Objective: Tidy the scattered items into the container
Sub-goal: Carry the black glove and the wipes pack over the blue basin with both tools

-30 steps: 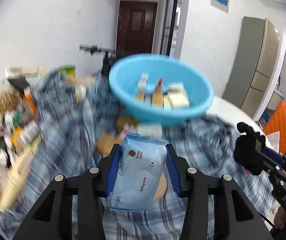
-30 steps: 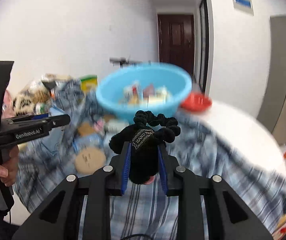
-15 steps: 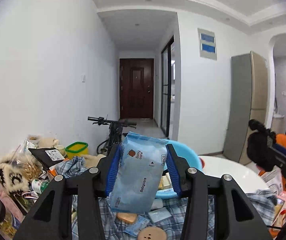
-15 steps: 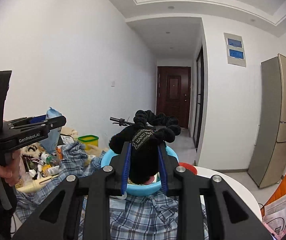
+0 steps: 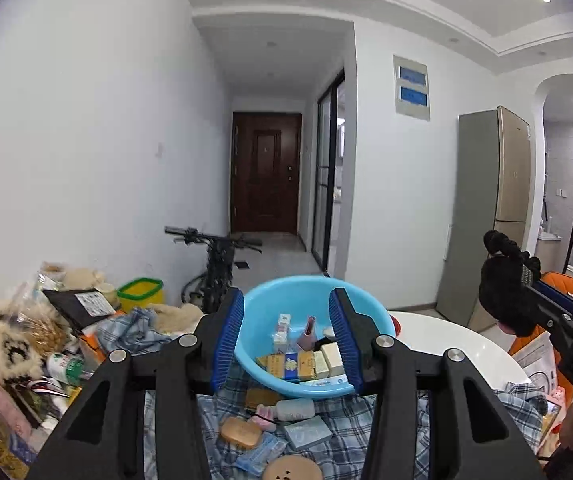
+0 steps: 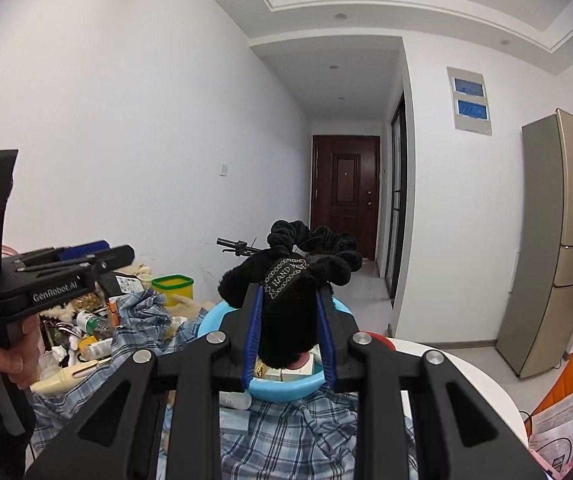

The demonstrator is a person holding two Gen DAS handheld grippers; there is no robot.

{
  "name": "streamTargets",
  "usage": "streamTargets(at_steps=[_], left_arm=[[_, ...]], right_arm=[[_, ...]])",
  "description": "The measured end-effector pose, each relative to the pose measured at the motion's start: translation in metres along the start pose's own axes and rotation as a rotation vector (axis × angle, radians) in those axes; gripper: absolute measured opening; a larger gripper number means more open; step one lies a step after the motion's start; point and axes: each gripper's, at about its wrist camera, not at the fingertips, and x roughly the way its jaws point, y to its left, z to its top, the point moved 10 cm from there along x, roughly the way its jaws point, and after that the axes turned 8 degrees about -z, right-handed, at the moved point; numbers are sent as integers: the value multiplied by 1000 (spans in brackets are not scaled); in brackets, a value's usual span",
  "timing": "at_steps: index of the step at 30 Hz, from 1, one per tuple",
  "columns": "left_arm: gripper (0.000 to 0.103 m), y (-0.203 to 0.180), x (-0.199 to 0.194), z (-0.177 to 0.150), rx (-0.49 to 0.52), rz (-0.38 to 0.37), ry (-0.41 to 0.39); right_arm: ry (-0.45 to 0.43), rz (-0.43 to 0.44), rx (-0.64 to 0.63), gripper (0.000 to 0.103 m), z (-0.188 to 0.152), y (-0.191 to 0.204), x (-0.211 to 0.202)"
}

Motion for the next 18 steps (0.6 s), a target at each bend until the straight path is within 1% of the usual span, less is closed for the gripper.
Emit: streamTargets(at_steps=[3, 6, 12, 15, 17, 18], left_arm=[[46, 0, 18, -8, 1, 0, 42], [46, -1, 30, -26, 7, -10, 99], [46, -4, 40, -85, 15, -29, 240], [47, -1, 45, -122, 1, -32, 337], [63, 1, 48, -145, -8, -33, 403], [65, 0, 48, -156, -11, -38, 433]], right_arm=[[19, -2, 2, 24, -4, 0, 7], [55, 3, -7, 24, -18, 0, 10], [155, 32, 2, 24, -56, 2, 12], [190, 35, -3, 24, -70, 3, 11], [209, 38, -3, 24, -75, 2, 12], [217, 38, -4, 24, -77, 0, 12]])
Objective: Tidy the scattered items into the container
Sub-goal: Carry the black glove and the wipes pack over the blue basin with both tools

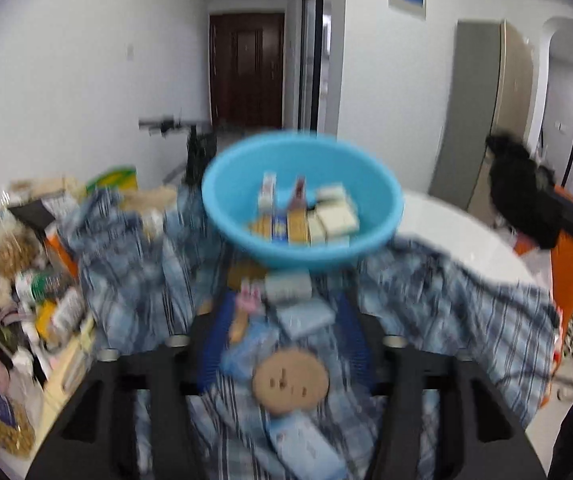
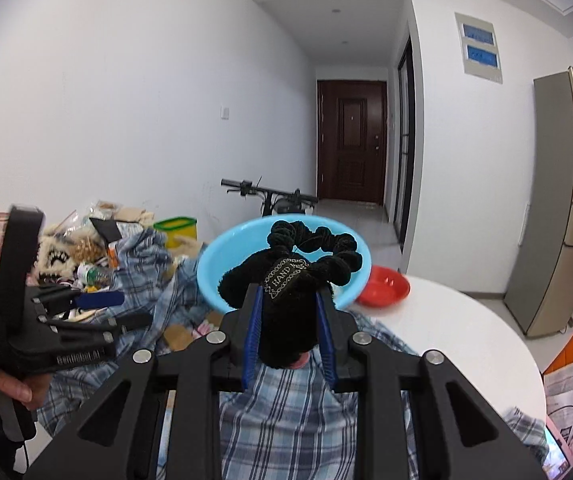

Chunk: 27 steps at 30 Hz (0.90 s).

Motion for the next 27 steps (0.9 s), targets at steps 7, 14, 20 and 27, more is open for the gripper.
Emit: streamTargets(at_steps=[7, 14, 20, 27], left_arm=[[66, -7, 34, -69, -38, -65, 207], [66, -16, 64, -122, -63, -107, 367], [66, -12, 69, -128, -72, -72, 373], [66, -2, 75, -132, -115, -45, 397]], right_arm=[[51, 2, 9, 24, -19, -8, 5], [103, 1, 35, 24, -39, -16, 12], [116, -3, 41, 24, -43, -21, 12], [117, 4, 47, 24, -44, -18, 15]])
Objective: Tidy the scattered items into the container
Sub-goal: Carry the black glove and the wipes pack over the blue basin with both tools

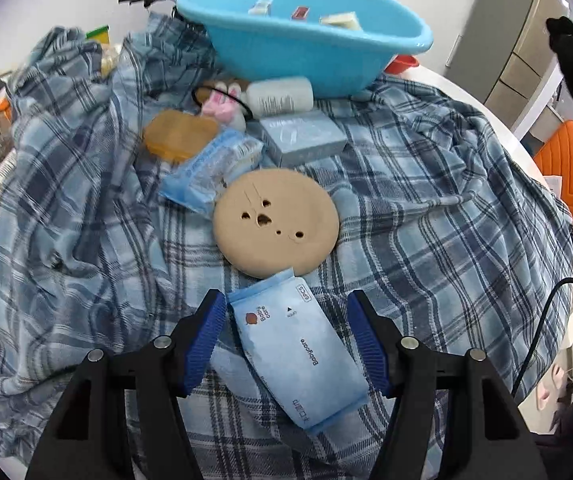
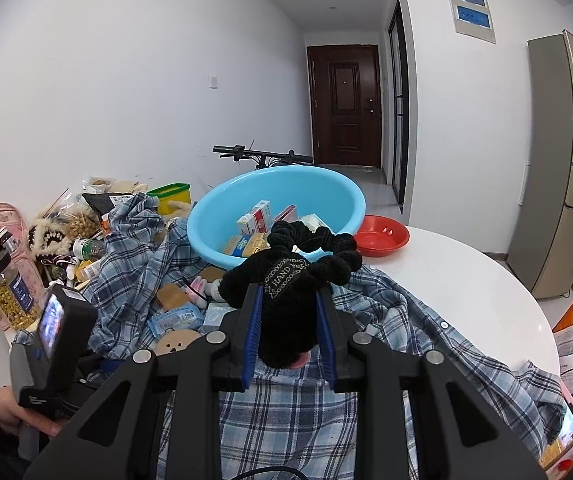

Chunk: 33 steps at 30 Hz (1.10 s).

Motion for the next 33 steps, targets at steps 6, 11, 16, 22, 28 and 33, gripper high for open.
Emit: streamTargets(at_steps=[6, 11, 16, 22, 28, 33], left_arm=[[50, 8, 4, -3, -23, -3, -8], [44, 5, -17, 9, 18, 30, -99], [44, 1, -31, 14, 43, 41, -138], [43, -11, -52, 47, 75, 67, -229], [42, -40, -148, 113, 164, 104, -556], [42, -59, -213, 129, 198, 102, -738]], right_arm=[[1, -4, 1, 24, 0, -2, 0], [2, -6, 12, 24, -1, -3, 2], [7, 2, -1, 24, -3, 1, 1], [27, -2, -2, 24, -8, 3, 7], [-3, -22, -10, 24, -1, 1, -1], [-26, -27, -9, 24, 5, 0, -8]])
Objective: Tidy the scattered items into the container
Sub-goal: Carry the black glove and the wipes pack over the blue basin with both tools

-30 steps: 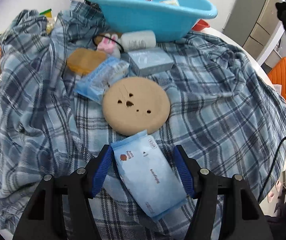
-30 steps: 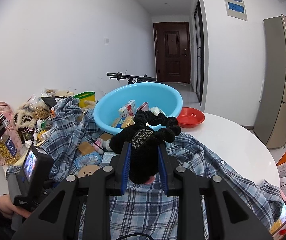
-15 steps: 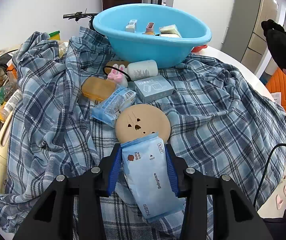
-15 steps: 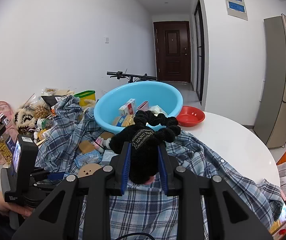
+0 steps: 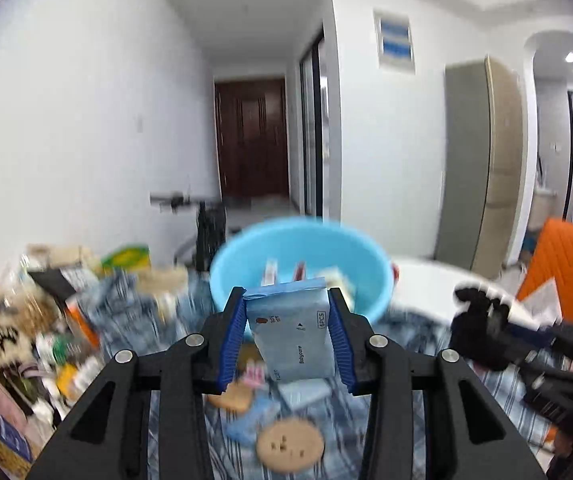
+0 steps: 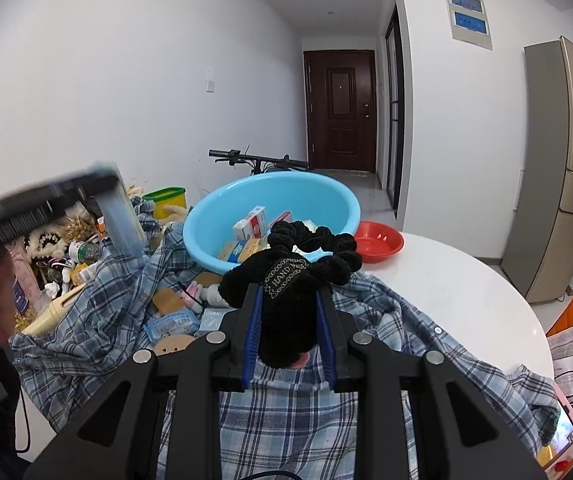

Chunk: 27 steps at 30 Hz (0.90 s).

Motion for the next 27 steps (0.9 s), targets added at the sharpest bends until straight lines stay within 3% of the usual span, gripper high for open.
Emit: streamTargets(at_steps=[5, 13, 20, 25, 27], left_arm=[[42, -1, -19, 14, 0, -5, -48], [42, -2, -10, 2, -12, -10, 18], [42, -2, -4, -2, -26, -5, 27], [42, 9, 15, 15, -23, 11, -6], [42, 12, 35, 29, -12, -20, -29]], right_arm=[[-7, 6, -9, 24, 1, 4, -3], [-14, 9, -19, 24, 3, 9, -4], [-30, 31, -25, 24, 10, 14, -7], [-82, 65, -49, 24, 44, 22, 2], [-93, 80, -35, 24, 63, 21, 14]])
